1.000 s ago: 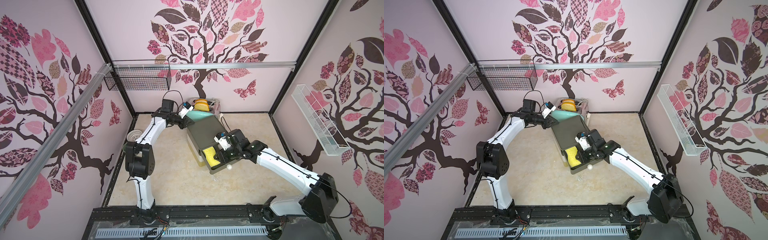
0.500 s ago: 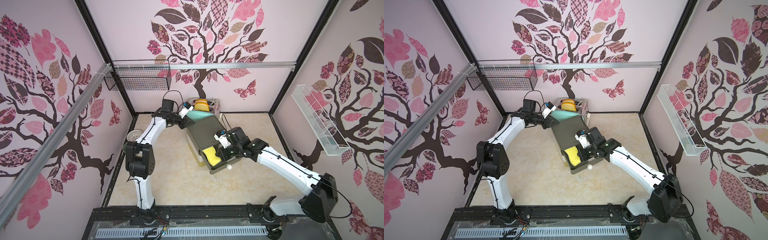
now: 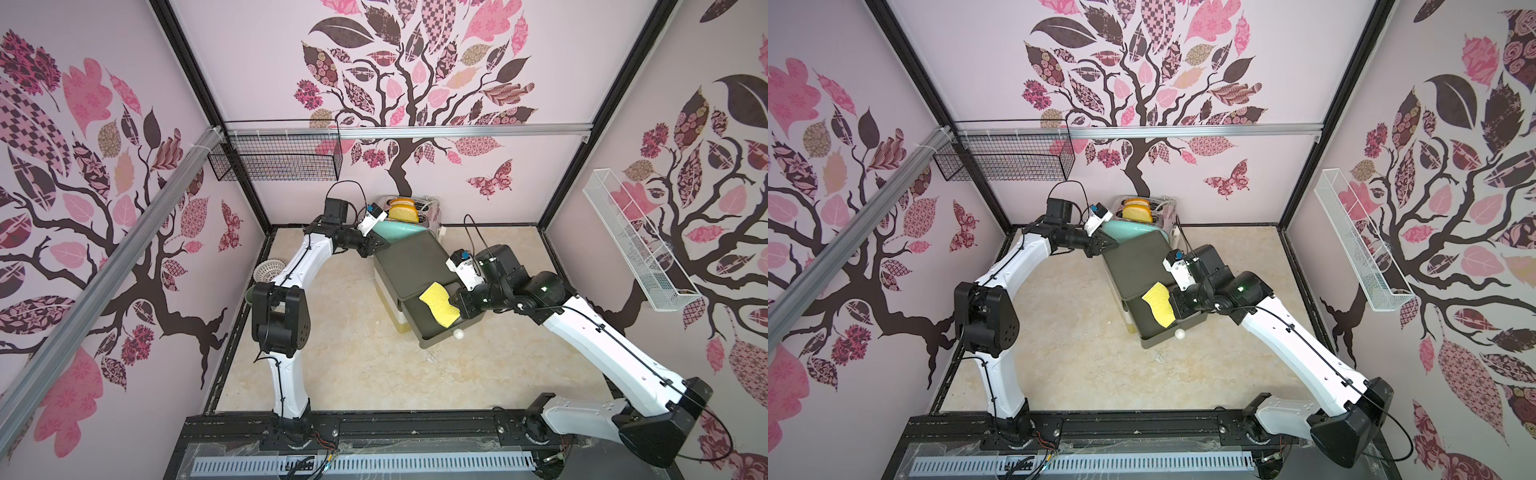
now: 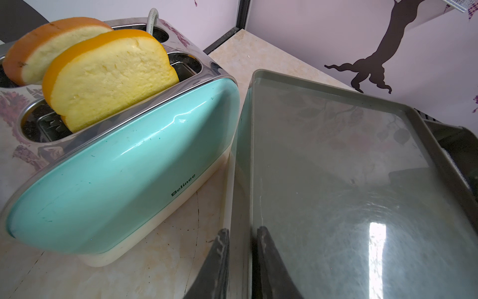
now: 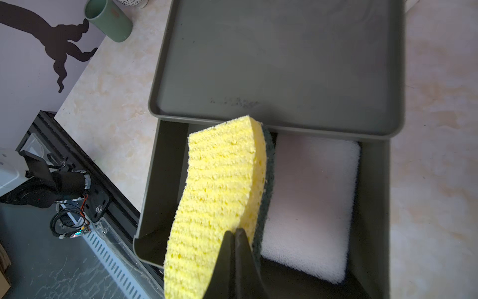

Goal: Take the sponge out of the drawer
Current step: Pick up the sponge from the drawer, then place the sponge at the center of the board.

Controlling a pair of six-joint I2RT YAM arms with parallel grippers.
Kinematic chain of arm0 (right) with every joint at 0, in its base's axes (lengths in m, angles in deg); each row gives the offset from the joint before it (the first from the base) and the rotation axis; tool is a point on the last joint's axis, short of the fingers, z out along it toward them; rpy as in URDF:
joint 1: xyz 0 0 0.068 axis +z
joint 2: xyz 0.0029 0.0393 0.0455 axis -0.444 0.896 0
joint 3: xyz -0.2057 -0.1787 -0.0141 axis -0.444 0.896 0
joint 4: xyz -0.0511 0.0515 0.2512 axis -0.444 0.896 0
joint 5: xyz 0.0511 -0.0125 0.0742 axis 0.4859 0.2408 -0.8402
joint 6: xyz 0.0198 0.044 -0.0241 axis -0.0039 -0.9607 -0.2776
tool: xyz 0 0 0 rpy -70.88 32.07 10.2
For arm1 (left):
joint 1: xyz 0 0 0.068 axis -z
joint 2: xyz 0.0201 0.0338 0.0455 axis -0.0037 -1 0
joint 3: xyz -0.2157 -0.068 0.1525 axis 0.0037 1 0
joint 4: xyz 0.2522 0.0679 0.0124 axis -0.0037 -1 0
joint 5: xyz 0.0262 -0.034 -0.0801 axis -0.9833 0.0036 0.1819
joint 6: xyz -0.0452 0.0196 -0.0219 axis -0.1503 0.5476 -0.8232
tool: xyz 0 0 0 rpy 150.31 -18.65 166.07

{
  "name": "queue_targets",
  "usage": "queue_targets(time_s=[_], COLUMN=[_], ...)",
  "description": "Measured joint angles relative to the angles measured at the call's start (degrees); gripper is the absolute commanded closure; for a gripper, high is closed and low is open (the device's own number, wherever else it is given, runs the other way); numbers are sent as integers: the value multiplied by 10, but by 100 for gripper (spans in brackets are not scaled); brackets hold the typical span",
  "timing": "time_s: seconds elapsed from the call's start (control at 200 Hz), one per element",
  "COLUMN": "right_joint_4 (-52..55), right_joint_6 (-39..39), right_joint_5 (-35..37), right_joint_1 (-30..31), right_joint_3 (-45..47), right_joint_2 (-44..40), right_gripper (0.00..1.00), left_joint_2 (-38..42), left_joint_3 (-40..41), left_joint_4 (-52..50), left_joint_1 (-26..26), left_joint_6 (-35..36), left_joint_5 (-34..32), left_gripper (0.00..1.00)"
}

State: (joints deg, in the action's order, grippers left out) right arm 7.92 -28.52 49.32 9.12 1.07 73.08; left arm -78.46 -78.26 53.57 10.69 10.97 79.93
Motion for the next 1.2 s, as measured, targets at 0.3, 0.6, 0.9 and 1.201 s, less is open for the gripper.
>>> queue_targets(time_s=[0.3, 0.6, 0.9, 1.201], right_joint_4=[26, -68, -216, -262], right_joint_6=[27, 22, -4, 3], right_joint_5=[-8, -35, -52, -64], right_joint_1=[-181, -416, -428, -429], right_joint_3=[-28, -9, 103, 105], right_joint_2=[-42, 33, 197, 290], right_gripper=[100, 100, 100, 100], left_joint_2=[-3, -5, -5, -5], left_joint_3=[-2, -2, 2, 7], left_joint_4=[4, 9, 17, 31], left_joint_1=[0, 2, 3, 3], left_joint_6=[0, -1, -10, -26], left_joint_5=[1, 5, 12, 24], left_gripper=[78, 78, 78, 78])
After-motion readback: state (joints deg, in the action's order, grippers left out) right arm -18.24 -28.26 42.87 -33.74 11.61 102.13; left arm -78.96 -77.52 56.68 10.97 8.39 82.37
